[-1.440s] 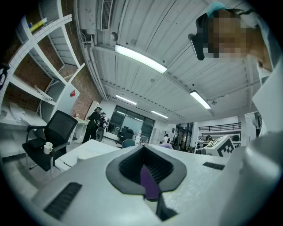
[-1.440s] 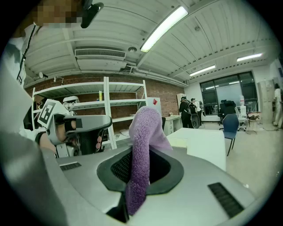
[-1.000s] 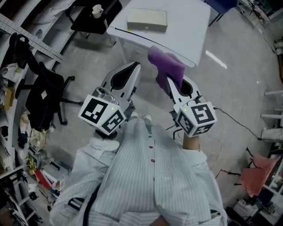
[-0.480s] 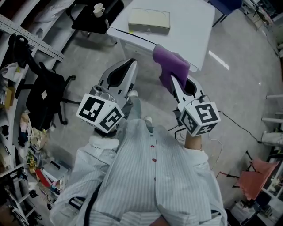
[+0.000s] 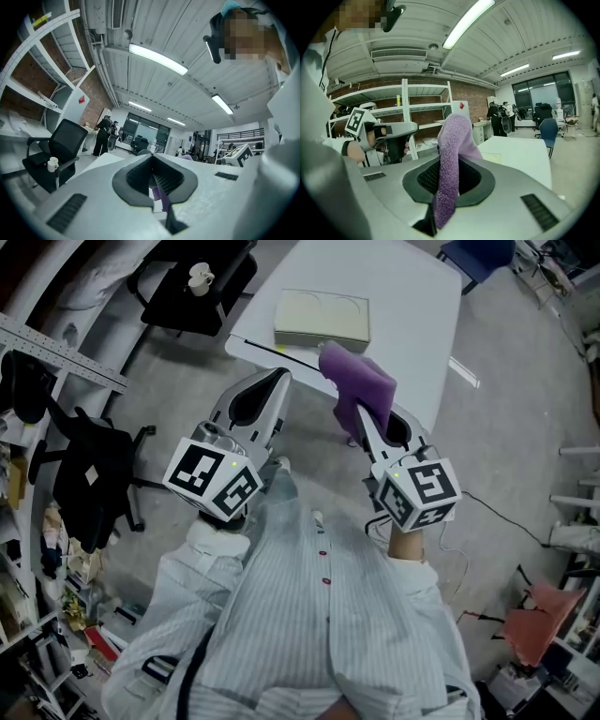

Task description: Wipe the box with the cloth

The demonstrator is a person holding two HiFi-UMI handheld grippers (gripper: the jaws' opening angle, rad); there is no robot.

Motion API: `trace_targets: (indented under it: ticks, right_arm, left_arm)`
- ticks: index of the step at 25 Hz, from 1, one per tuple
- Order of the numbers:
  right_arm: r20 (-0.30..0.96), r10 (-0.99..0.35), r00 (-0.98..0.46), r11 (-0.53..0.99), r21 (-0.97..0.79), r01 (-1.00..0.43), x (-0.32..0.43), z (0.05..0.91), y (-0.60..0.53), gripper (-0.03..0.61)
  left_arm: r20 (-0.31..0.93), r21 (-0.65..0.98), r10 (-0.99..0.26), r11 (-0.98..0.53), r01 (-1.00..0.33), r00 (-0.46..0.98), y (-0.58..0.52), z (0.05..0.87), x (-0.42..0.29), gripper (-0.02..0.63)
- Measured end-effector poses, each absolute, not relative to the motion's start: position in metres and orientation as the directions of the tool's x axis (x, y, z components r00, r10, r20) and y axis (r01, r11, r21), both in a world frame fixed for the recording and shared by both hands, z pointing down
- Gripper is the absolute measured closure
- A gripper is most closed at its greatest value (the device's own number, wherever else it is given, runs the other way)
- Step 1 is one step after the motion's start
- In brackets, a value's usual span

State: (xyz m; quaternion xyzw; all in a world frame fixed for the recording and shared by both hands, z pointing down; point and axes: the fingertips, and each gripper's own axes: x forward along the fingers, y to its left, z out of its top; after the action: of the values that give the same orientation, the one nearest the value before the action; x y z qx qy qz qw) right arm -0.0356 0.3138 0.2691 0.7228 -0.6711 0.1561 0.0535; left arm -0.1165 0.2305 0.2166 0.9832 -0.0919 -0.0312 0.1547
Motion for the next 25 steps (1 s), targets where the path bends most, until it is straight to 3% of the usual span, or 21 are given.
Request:
trace_targets:
  ticks: [12,25]
  right_arm:
    - [0.325,-0.937,0.129,-0.181,-0.136,-0.974,0.007,0.279,0.223,0.531]
    - [0.391,-0.897,0.208,-0.288,-0.158,-0.945,0.031,0.309,0.198,0.531]
  left_arm:
    - [-0.007,0.321,-0.127,-0.94,-0.118,0.992,0.13,0.231,-0.077,0.604]
    - [0.062,0.347,-0.093,-0.931,-0.109,0.994,0.079,0.267,-0.07,0.604]
